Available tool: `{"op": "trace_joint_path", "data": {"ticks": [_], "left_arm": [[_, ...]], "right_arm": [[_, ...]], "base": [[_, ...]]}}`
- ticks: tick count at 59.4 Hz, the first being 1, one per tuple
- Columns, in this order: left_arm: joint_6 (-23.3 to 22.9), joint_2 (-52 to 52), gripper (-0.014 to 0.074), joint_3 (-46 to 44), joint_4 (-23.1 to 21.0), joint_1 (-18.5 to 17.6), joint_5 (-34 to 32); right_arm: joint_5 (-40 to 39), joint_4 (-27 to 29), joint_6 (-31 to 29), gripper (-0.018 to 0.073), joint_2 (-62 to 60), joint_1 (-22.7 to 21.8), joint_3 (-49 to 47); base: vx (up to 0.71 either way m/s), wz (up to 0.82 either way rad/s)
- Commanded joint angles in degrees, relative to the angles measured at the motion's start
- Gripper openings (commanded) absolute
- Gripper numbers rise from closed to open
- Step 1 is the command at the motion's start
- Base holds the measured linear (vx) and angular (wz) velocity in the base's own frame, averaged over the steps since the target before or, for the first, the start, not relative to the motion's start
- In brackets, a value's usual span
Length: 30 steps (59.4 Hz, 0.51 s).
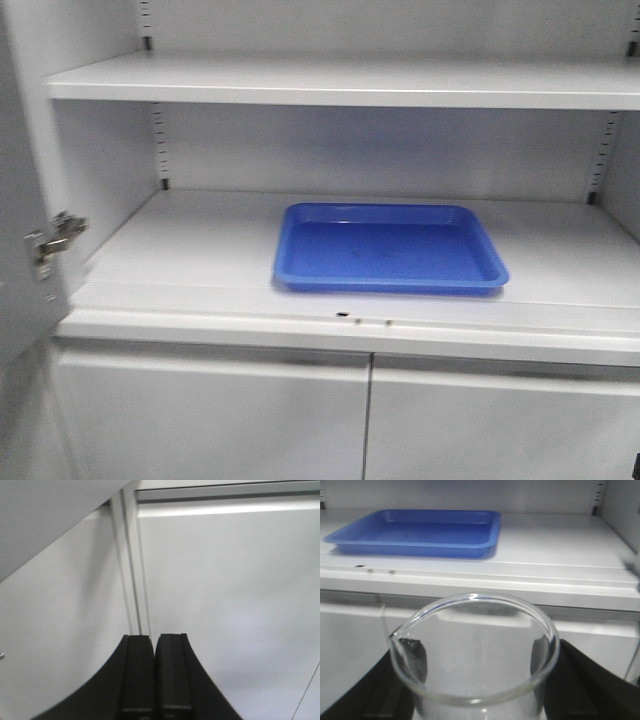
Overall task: Pick beaker and place in left cabinet
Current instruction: 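Align the base in front of the shelf with the blue tray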
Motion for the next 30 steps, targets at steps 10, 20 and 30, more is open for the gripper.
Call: {"op": "trace_joint_path", "data": {"ticks": [10, 20, 30], "left_arm": [[-0.2, -0.6, 0.0004, -0.9, 0.2, -0.3, -4.3], [-0.2, -0.6, 0.0004, -0.9, 0.2, -0.3, -4.3], [-0.2, -0.6, 0.0004, -0.9, 0.2, -0.3, -4.3]], "right_arm": [[-1.2, -0.4, -0.2, -0.0004, 0.3, 0.0, -1.9], [-1.2, -0.4, -0.2, -0.0004, 0.3, 0.4, -1.9], [-1.2, -0.4, -0.2, -0.0004, 0.3, 0.4, -1.9]], "base": [[0.30, -0.34], [0.30, -0.21], [0.29, -0.12]]}}
